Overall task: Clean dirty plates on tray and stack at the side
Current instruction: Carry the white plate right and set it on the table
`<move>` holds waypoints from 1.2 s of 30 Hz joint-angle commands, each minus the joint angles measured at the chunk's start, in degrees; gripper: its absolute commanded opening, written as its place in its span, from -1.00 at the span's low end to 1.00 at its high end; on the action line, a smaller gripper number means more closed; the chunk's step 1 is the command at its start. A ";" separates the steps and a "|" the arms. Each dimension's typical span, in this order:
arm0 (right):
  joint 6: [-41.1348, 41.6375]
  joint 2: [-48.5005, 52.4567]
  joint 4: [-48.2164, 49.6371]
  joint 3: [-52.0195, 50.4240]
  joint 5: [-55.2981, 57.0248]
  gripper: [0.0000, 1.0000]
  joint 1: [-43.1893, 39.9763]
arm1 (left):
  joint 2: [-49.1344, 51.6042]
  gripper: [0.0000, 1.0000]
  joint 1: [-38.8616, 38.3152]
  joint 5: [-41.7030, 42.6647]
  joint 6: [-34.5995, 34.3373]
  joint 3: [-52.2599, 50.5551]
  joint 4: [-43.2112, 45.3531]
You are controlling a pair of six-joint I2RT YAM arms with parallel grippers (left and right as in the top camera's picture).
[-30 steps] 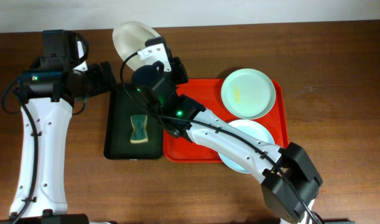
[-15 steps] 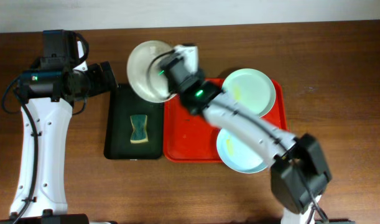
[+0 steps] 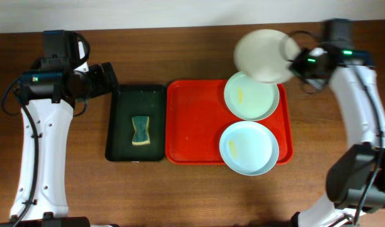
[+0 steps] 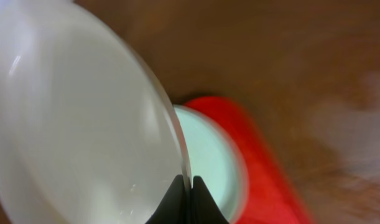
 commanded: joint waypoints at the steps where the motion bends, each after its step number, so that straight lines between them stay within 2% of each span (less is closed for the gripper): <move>1: -2.67 -1.27 -3.85 0.55 -2.03 -0.92 -8.72 | -0.04 0.99 0.11 -0.37 -0.55 0.28 -0.07; 6: -4.07 -1.18 -9.05 0.48 2.75 -0.92 -18.88 | -0.04 0.98 0.13 -0.39 -0.55 0.28 -0.04; 10: -7.50 -1.09 -9.73 -0.68 4.57 -0.92 -22.12 | -0.04 0.98 0.13 -0.39 -0.55 0.28 -0.04; 16: -7.48 -1.05 -8.37 -6.60 12.98 -0.92 -22.25 | -0.04 0.98 0.11 -0.39 -0.52 0.28 -0.04; 23: -7.48 -1.05 0.13 -18.08 12.57 -0.92 -22.18 | -0.04 0.98 0.13 -0.39 -0.55 0.28 -0.04; 28: -7.48 -1.03 2.99 -22.71 12.57 -0.89 -22.08 | -0.04 0.98 0.13 -0.39 -0.55 0.28 -0.04; 30: -7.80 -1.05 1.70 -22.69 12.57 -0.61 -21.97 | -0.04 0.98 0.11 -0.39 -0.55 0.28 -0.04; 31: -10.80 -1.11 0.61 -22.29 11.76 -0.28 -21.84 | -0.04 0.98 0.11 -0.39 -0.55 0.28 -0.04; 33: -16.68 -1.11 -0.39 -20.63 8.44 0.08 -21.29 | -0.04 0.98 0.13 -0.39 -0.52 0.28 -0.04; 34: -18.08 -1.11 -1.81 -18.86 7.54 0.17 -20.87 | -0.04 0.98 0.13 -0.39 -0.55 0.28 -0.04; 36: -20.72 -1.11 -5.40 -13.79 5.62 0.22 -19.37 | -0.04 0.99 0.13 -0.39 -0.52 0.28 -0.07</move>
